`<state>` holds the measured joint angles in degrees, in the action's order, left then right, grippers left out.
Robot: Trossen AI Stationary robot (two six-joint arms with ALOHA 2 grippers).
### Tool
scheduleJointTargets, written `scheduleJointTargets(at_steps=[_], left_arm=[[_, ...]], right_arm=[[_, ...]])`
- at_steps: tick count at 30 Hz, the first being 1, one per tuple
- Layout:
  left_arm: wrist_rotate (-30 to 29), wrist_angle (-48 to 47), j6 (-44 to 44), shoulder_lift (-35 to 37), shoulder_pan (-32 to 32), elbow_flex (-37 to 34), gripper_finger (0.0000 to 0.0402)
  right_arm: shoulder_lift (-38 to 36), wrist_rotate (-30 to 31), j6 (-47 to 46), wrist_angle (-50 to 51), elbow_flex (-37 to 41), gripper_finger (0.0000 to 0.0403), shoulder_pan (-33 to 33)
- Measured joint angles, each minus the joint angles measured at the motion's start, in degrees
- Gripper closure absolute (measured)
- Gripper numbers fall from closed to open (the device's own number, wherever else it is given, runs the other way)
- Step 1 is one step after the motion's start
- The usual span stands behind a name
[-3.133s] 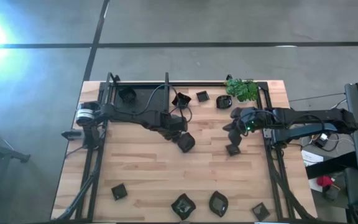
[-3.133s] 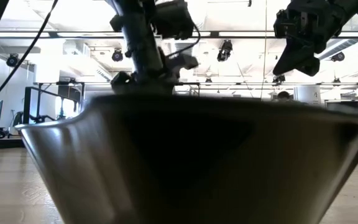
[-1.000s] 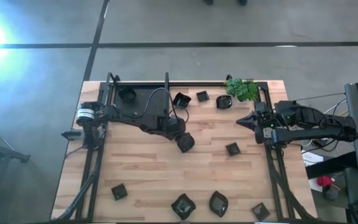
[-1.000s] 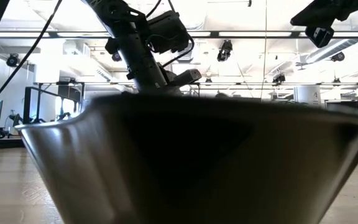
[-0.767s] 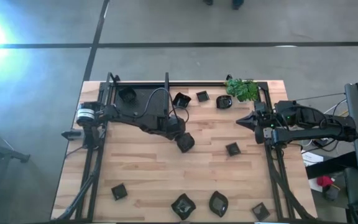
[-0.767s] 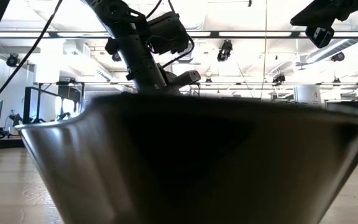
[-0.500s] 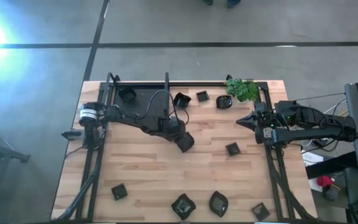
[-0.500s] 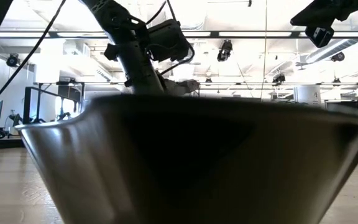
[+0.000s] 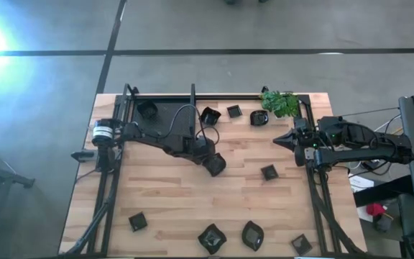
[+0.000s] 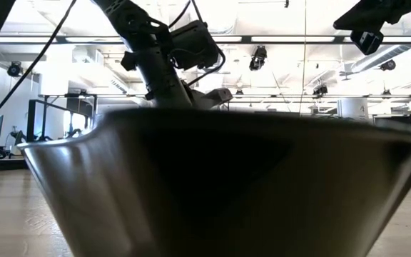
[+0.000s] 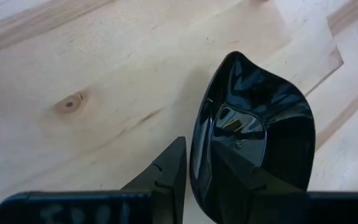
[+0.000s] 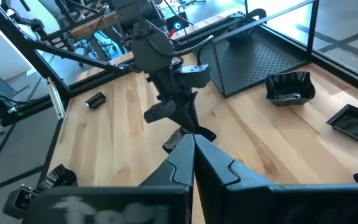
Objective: Pick & Place Mini shaped plates
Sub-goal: Put the stacked black leaf shaped plates on the shelf
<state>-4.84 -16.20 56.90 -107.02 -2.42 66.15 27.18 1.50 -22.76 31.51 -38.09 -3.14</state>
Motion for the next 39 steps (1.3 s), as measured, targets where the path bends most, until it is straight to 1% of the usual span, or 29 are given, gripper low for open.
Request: scheduleJointTargets(at_steps=[6,11,13,17,21,25,32,35,39], left_arm=[[0.7,0.0,-1.0,0.0,0.0,0.0,0.0326],[2.5,-0.1,-1.4,0.0,0.0,0.0,0.0330],[2.5,-0.3,-2.0,0.0,0.0,0.0,0.0344],[2.4,-0.2,-2.1,0.0,0.0,0.0,0.0392],[2.8,-0.1,-1.6,0.1,0.0,0.0,0.0399],[5.3,-0.7,-2.8,1.4,-0.1,0.0,0.0400],[6.1,-6.4,-3.3,7.3,-0.1,0.0,0.0401],[6.4,-10.6,-3.4,11.8,-0.1,0.0,0.0401],[6.7,-18.7,-4.6,19.1,-0.9,0.0,0.0401]], right_arm=[[0.0,0.0,0.3,0.0,0.0,0.0394,0.0],[0.0,0.1,-2.6,0.0,0.0,0.0394,0.0],[0.0,0.1,-3.0,0.0,0.0,0.0394,0.0],[0.0,0.1,-2.9,0.0,0.0,0.0394,0.0],[0.0,0.1,-4.2,0.0,0.0,0.0394,0.0],[-0.1,0.1,-5.6,-0.1,0.0,0.0394,0.0],[-0.1,0.1,-5.6,-0.1,0.0,0.0394,0.0],[-0.1,0.1,-5.6,-0.1,0.0,0.0394,0.0],[-0.1,0.1,-5.1,-0.1,0.0,0.0394,0.0]])
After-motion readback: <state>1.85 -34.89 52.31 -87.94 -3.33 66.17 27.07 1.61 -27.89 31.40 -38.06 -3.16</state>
